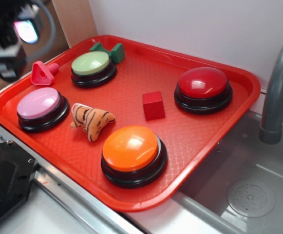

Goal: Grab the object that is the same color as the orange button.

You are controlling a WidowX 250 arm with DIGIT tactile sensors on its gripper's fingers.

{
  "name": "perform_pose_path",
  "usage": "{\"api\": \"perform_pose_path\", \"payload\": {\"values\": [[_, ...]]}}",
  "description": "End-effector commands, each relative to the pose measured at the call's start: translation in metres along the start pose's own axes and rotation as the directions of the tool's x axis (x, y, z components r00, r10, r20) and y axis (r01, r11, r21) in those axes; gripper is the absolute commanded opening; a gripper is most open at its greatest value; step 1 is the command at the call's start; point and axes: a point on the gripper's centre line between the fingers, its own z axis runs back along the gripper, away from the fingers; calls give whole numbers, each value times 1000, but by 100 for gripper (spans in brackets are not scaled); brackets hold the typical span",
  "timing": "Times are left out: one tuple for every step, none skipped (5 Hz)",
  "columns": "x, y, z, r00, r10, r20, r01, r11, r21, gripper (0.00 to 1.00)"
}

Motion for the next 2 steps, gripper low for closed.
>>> {"api": "perform_pose_path", "payload": {"values": [[35, 19, -45, 998, -49, -34, 50, 998, 28, 100], [41, 13, -82, 988, -107, -115, 105, 994, -28, 100]]}}
